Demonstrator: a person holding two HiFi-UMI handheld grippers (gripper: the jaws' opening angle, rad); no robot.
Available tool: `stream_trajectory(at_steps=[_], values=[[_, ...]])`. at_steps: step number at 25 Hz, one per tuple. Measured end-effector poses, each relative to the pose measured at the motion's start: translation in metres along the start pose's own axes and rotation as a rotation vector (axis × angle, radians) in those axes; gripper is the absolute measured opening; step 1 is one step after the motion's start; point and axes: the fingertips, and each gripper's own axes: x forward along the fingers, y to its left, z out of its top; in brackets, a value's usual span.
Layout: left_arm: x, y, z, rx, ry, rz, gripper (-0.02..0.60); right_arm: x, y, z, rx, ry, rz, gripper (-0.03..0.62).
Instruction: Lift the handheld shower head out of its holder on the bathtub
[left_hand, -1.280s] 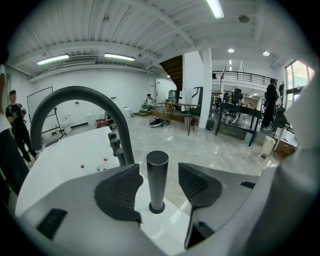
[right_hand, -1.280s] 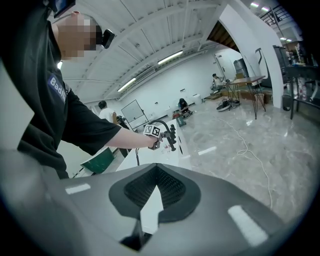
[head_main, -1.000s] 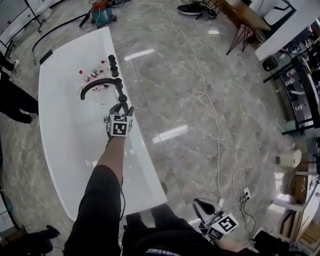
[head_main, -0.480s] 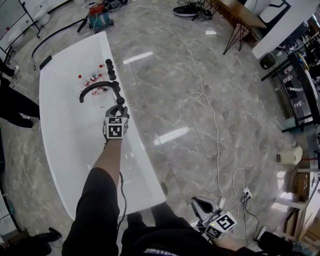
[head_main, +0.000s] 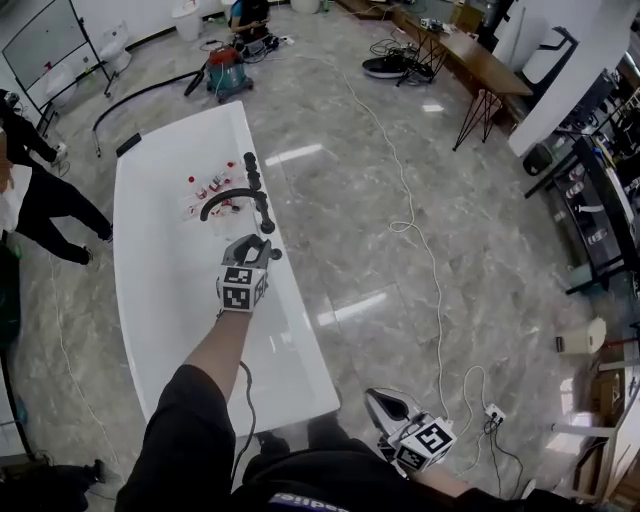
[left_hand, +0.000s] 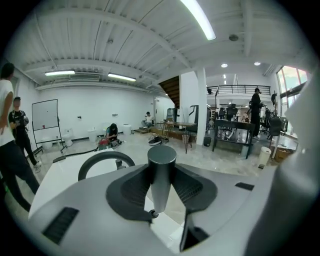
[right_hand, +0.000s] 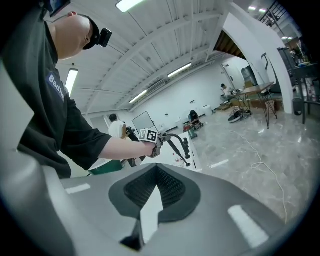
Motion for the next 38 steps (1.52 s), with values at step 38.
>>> stream_trajectory(at_steps=[38], values=[[-0.447,-0.065,-0.002,0.025,-0.25,-0.148,0.137,0.042,0.223,0.003,-0.254,-0.062,0.176,-0.008]])
